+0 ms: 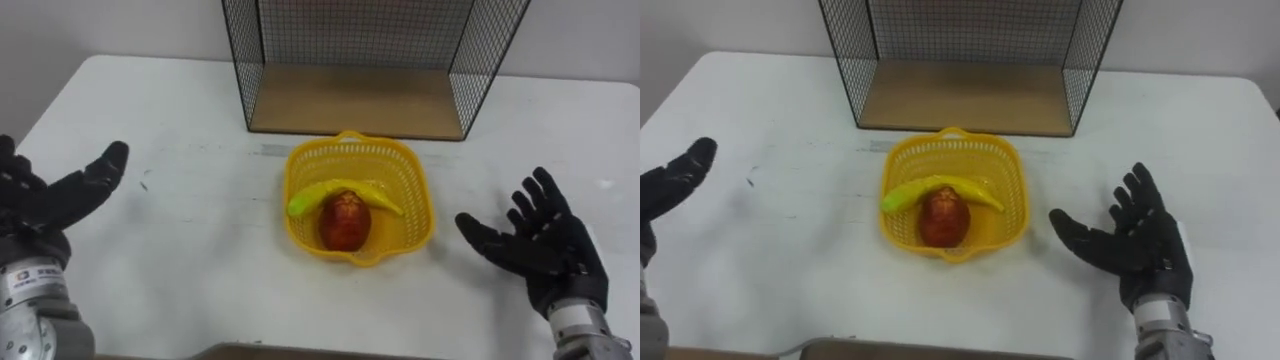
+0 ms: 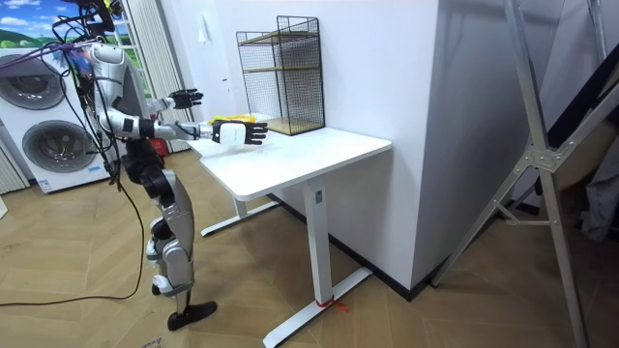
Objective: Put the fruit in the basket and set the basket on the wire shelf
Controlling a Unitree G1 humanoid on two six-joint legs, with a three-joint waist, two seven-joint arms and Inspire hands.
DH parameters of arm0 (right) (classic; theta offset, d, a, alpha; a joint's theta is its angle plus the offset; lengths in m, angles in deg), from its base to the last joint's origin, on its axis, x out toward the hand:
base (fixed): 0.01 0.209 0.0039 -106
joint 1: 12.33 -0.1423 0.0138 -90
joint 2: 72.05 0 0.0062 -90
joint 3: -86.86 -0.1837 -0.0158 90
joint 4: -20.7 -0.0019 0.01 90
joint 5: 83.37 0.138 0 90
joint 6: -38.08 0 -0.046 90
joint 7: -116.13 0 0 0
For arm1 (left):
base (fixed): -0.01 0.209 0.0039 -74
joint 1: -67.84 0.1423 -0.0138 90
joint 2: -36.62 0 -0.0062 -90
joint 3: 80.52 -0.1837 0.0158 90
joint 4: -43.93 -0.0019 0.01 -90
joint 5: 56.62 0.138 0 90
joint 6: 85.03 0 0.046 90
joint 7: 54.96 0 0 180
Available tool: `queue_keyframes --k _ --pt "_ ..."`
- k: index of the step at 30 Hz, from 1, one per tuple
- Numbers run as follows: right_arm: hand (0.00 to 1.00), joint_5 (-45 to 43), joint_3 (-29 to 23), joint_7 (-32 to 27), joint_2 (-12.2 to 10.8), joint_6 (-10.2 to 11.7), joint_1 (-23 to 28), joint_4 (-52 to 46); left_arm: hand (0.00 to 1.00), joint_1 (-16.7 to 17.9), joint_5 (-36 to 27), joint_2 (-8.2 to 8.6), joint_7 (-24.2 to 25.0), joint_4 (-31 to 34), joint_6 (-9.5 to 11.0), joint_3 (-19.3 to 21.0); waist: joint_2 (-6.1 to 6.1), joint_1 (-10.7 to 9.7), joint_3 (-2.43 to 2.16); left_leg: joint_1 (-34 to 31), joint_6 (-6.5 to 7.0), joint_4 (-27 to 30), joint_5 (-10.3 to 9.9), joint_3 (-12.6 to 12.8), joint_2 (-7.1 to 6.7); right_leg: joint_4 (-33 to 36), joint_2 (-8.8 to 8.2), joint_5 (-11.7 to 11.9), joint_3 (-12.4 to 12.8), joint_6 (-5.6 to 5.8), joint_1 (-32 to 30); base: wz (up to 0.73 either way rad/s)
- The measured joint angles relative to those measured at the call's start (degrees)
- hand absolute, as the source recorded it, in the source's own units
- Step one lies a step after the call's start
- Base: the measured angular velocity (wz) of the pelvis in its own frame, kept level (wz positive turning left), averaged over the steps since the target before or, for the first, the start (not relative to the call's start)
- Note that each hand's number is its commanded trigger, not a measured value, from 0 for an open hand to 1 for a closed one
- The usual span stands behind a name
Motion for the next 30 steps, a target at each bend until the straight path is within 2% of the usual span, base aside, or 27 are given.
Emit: queue_keyframes --k 3,6,11,16,18,26,30 --pt "0.00 1.88 1.03 1.28 -0.06 0.00 0.00 0.25 0.00 0.00 -0.71 0.01 2.01 -0.20 -0.17 -1.48 -0.07 -0.06 -0.04 0.01 0.00 0.01 0.00 0.09 0.08 0.04 0.10 0.00 0.11 -0.01 -0.03 0.00" --pt "0.00 3.18 2.43 1.99 -0.08 0.00 0.01 0.26 0.00 -0.11 -0.47 0.01 3.75 -0.30 -1.18 -2.22 -0.08 0.04 -0.06 0.31 0.00 -0.01 0.00 0.34 0.21 0.06 0.23 0.05 0.18 -0.07 0.04 -0.02" --pt "0.00 4.74 4.17 4.36 -0.10 -0.10 -0.25 0.26 0.00 -0.27 -0.80 0.27 6.53 -2.25 -2.45 -4.60 -0.07 0.24 -0.10 0.83 0.00 -0.04 0.00 1.57 0.32 0.20 0.36 0.18 1.48 -0.07 -0.16 -0.12" --pt "0.00 6.25 5.97 5.67 -1.20 -0.67 -0.55 0.61 0.00 -0.39 -0.61 1.10 8.50 -4.20 -4.91 -7.97 -0.08 0.08 -0.10 0.96 0.00 -0.05 0.00 2.54 0.40 0.10 0.46 0.53 2.38 -0.07 -0.25 -0.08" --pt "0.00 6.26 7.05 6.23 -1.83 -0.72 -1.48 2.00 0.00 -0.39 -0.63 1.59 8.88 -4.62 -5.64 -8.43 -0.07 -1.28 -0.10 0.83 0.00 -0.06 0.00 2.67 0.43 0.08 0.47 0.60 2.37 -0.04 -0.27 0.00" --pt "0.00 6.39 7.08 7.60 -2.09 -0.65 -2.25 4.01 0.00 -0.51 -0.98 1.78 10.75 -5.87 -5.80 -9.54 -0.19 -1.91 -0.20 0.83 0.00 -0.10 0.00 3.44 0.48 0.25 0.50 0.89 3.09 -0.02 -0.95 -0.05" --pt "0.00 6.39 7.10 8.55 -2.33 -0.69 -2.40 4.00 0.00 -0.51 -0.96 1.82 11.80 -6.12 -5.82 -9.62 -0.83 -1.45 -0.14 0.81 0.00 -0.10 0.00 3.75 0.49 0.41 0.50 0.90 3.25 -0.02 -1.14 -0.01"
